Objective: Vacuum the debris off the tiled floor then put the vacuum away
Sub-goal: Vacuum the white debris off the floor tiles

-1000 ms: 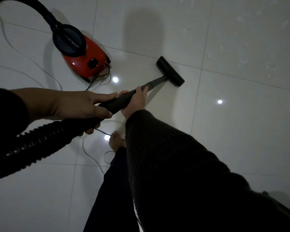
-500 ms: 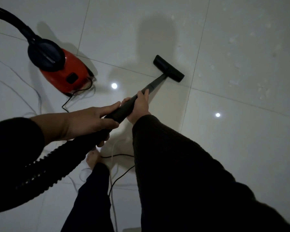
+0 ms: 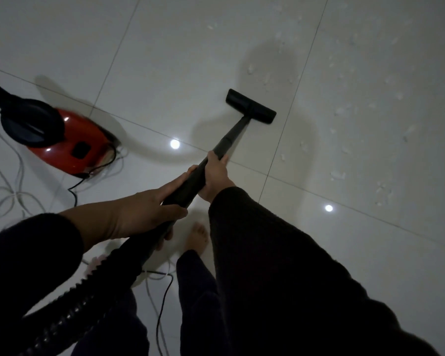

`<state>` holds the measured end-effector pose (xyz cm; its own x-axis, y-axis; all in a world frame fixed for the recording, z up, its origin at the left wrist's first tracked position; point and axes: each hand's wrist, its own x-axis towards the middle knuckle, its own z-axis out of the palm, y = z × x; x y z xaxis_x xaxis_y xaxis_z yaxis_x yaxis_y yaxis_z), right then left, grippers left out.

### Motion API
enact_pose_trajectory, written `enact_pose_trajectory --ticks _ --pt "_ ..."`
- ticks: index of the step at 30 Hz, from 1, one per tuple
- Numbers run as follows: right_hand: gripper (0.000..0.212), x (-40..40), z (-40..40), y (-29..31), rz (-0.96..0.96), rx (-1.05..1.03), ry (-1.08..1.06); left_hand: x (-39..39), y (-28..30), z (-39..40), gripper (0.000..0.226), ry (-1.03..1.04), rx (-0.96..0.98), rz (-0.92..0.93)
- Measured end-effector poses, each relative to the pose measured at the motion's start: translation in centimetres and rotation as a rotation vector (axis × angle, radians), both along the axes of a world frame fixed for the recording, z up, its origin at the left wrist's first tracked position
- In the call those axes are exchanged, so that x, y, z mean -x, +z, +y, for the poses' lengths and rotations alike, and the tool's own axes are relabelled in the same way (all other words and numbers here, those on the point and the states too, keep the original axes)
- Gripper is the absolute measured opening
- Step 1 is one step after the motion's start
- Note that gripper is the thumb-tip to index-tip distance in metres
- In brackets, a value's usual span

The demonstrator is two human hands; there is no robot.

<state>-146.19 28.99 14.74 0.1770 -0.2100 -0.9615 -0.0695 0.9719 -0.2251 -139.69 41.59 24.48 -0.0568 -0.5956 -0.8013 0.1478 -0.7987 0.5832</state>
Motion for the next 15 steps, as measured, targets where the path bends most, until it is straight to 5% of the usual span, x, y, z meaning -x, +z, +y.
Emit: enact_pose_trajectory --ticks 8,15 --pt "0.066 -3.2 -5.1 -0.5 0.015 0.036 0.11 -2.3 -1.2 -4.7 0.069 -0.012 -0.006 -0.111" --pt "0.063 -6.6 -10.2 -1.3 -0.035 0.075 0.123 -5.9 -3.2 -9.6 0.078 -0.008 0.026 -0.015"
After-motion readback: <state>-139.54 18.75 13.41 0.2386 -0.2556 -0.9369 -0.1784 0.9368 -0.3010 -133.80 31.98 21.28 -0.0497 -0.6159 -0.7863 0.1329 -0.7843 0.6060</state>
